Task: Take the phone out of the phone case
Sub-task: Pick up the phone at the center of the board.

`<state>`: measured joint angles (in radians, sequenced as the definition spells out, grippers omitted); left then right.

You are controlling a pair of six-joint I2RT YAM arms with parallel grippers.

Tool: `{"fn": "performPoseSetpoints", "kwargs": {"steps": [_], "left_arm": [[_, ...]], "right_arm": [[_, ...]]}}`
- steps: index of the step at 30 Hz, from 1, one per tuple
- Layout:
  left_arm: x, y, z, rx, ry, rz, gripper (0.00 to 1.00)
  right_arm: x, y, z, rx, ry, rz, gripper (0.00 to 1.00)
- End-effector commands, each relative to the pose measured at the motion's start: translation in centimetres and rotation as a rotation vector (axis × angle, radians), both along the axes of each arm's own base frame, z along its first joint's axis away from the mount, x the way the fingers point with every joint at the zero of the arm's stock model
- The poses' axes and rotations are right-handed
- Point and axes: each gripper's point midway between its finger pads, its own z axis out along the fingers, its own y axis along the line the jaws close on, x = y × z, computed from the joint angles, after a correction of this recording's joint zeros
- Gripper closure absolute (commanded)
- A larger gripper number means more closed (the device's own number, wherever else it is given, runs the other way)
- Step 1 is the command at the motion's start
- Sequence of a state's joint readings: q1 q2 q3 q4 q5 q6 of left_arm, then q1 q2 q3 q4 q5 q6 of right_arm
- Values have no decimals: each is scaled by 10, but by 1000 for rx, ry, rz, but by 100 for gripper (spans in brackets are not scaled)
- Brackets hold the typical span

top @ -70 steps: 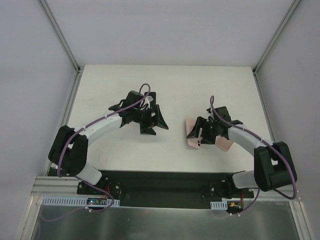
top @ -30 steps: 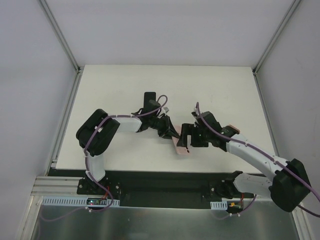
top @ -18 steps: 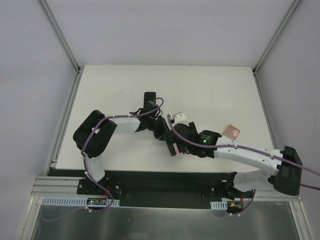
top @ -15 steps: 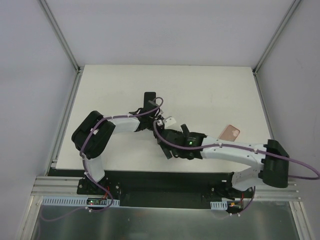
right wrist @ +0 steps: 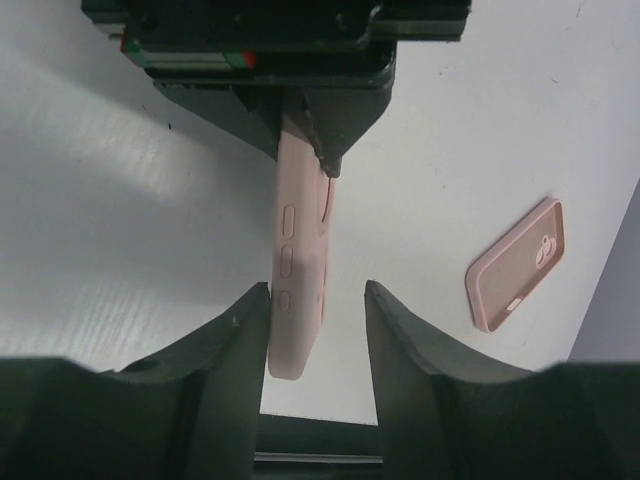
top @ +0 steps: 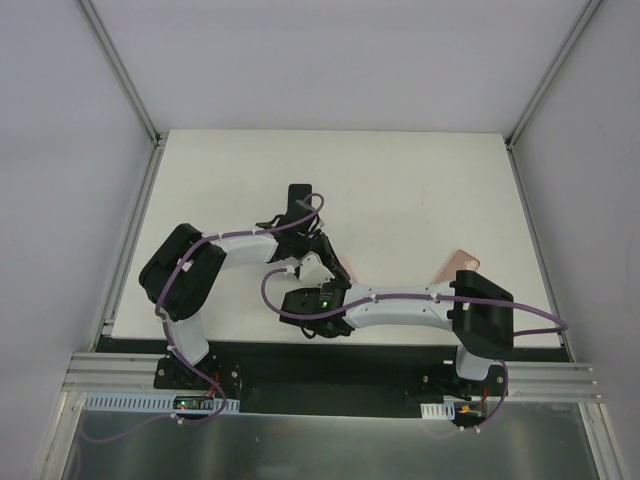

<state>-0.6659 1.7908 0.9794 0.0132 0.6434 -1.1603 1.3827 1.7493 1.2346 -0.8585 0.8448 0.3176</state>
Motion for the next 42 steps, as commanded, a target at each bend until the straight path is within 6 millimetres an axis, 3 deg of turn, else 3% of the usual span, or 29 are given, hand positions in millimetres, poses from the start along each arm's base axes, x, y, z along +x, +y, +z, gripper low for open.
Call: {"fn": "performPoseSetpoints", "kwargs": {"steps": [1, 4, 7, 8, 11, 13, 16, 17, 18, 19, 21, 22, 31, 35, 37, 39, 40, 42], "left_arm": [[12, -10, 47, -96, -90, -7, 100], [12, -9, 50, -101, -99, -7, 100], [11, -10, 53, -110, -100, -11, 100], [11, -10, 56, -116, -106, -15, 100], [13, -10, 63, -127, -142, -26, 97], [14, -11, 68, -137, -164, -40, 77], [19, -4, 73, -136, -194, -21, 60], [23, 0, 79, -139, -220, -9, 56], [24, 1, 82, -144, -240, -12, 50], [25, 3, 87, -152, -256, -17, 41], [29, 7, 100, -176, -302, -24, 34], [31, 7, 104, -183, -317, -28, 32], [30, 16, 122, -252, -392, -57, 28], [24, 21, 117, -312, -367, -36, 28], [26, 19, 123, -375, -397, -26, 28], [18, 21, 115, -414, -336, -10, 28], [19, 18, 121, -457, -367, -15, 28], [13, 20, 112, -482, -312, 4, 27]], "right_arm": [[6, -16, 8, -53, -75, -43, 58], [7, -19, 4, -57, -80, -56, 67], [9, -22, 7, -59, -97, -70, 85], [10, -21, 9, -55, -101, -74, 98], [9, -21, 13, -11, -89, -87, 99], [10, -20, 15, 47, -73, -91, 99], [13, -25, 19, 192, -23, -121, 99], [11, -28, 27, 271, 0, -131, 99], [15, -41, 23, 286, 16, -165, 99], [17, -41, 23, 338, 26, -171, 99], [19, -45, 34, 482, 73, -189, 98], [19, -46, 28, 535, 86, -186, 99], [24, -57, 80, 1066, 155, -172, 99], [25, -62, 88, 1186, 188, -192, 99], [29, -65, 88, 1243, 184, -225, 99], [32, -68, 82, 1274, 188, -255, 99], [31, -63, 87, 1319, 205, -242, 99], [35, -63, 88, 1357, 199, -255, 99]]}}
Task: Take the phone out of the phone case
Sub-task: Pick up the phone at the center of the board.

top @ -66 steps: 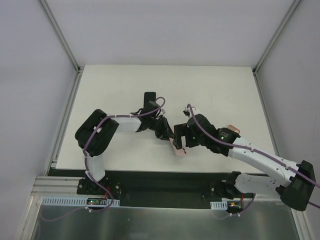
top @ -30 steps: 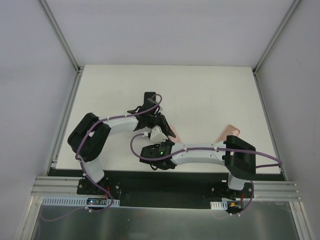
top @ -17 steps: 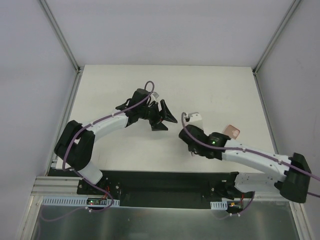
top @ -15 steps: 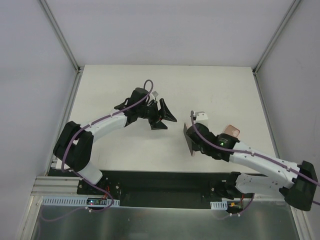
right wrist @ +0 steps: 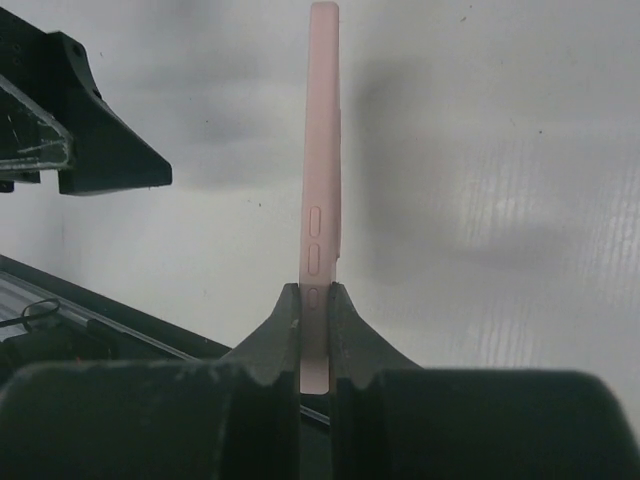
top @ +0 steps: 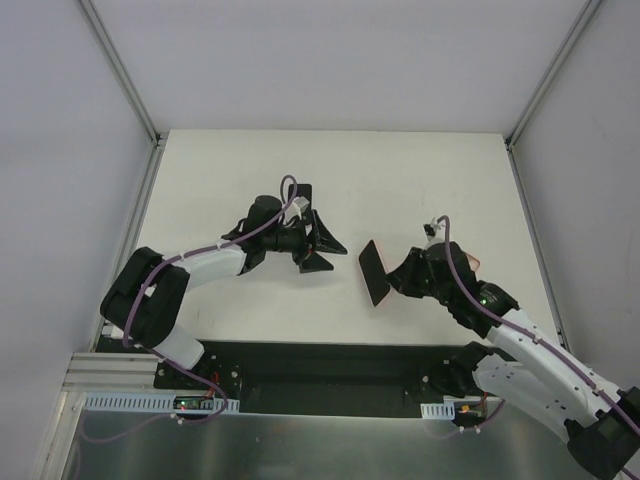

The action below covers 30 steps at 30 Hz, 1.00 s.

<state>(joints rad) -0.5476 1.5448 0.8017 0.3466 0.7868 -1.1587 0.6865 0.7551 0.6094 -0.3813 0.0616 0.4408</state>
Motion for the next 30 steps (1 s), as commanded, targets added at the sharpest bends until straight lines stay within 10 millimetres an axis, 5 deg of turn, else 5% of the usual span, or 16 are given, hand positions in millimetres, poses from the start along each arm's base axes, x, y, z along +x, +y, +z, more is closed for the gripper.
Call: {"fn": "performPoseSetpoints", "kwargs": {"steps": [1, 30], "left_arm": [[-4, -5, 25, -179, -31, -20, 27], [6, -7, 19, -434, 29, 62, 23]], "right_arm": [[14, 27, 42, 263, -83, 2, 98], [28, 32, 94, 638, -157, -122, 99]]}}
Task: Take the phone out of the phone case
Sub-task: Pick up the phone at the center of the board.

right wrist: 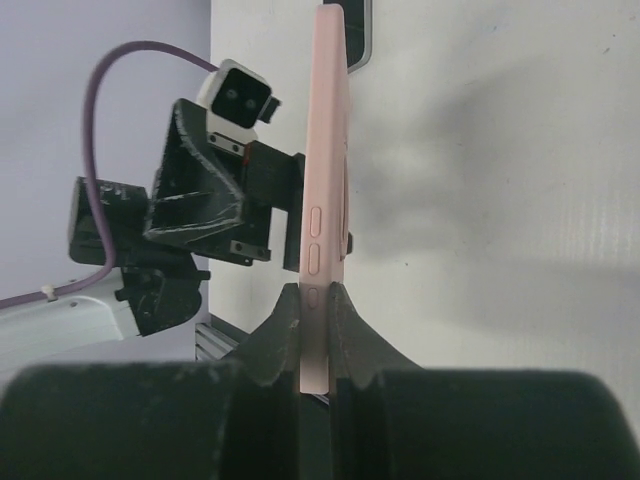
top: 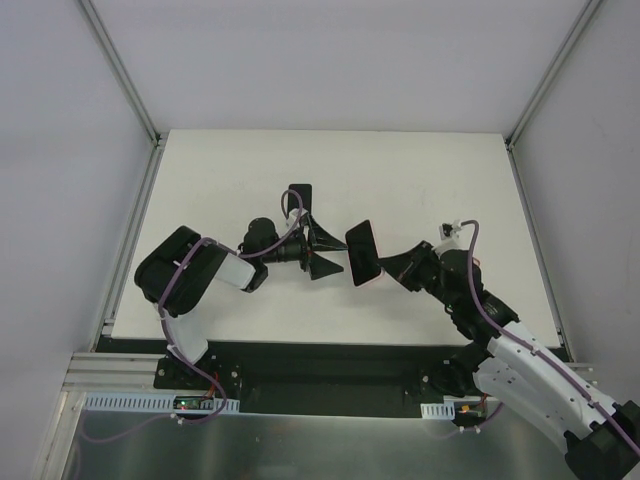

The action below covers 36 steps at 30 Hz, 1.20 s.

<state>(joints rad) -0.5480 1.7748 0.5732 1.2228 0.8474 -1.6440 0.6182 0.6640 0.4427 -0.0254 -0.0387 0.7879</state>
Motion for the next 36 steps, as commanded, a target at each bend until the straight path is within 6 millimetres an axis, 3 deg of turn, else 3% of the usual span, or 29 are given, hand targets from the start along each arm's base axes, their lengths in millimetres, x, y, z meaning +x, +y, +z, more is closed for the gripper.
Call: {"fn": "performPoseSetpoints", "kwargs": {"steps": [1, 10, 21, 36], "left_arm": [[8, 1, 22, -120, -81, 35, 23], [11, -5, 38, -149, -176, 19, 23], [11, -10, 37, -153, -186, 5, 24], [24, -19, 72, -250, -258, 19, 31]], "right_arm": [[9, 8, 62, 181, -156, -7, 99], [8, 11, 67, 249, -145, -9, 99], [6, 12, 78, 295, -155, -6, 99], [8, 21, 56, 356, -74, 2, 99]]}}
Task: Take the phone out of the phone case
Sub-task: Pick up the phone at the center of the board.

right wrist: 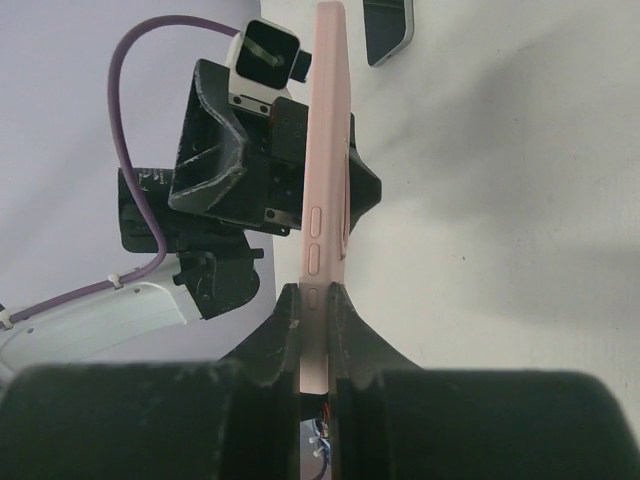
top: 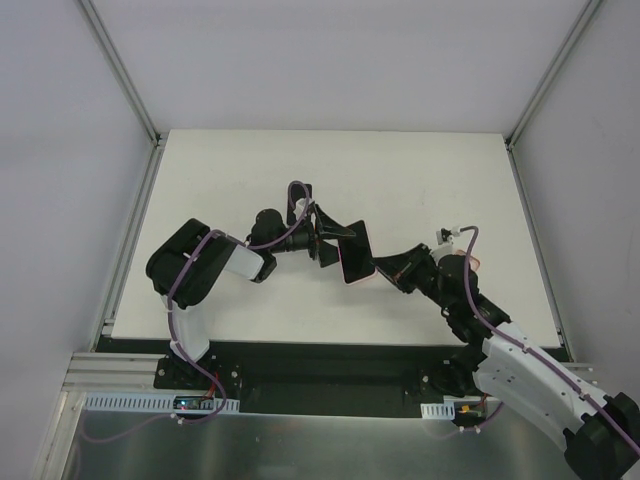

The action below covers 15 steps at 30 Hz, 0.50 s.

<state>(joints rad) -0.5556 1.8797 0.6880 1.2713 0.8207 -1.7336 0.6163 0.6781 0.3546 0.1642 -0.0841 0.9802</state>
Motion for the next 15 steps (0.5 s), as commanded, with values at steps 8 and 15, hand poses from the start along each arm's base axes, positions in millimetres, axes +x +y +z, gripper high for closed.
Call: {"fn": "performPoseSetpoints", "kwargs": {"steps": [8, 15], "left_arm": [[-4, -1, 77, -230, -314, 11, 47], [-3, -1, 85, -247, -323, 9, 57]], "right_arm": [[7, 6, 34, 154, -84, -13, 99], [10, 13, 18, 199, -26, -7, 99]]}}
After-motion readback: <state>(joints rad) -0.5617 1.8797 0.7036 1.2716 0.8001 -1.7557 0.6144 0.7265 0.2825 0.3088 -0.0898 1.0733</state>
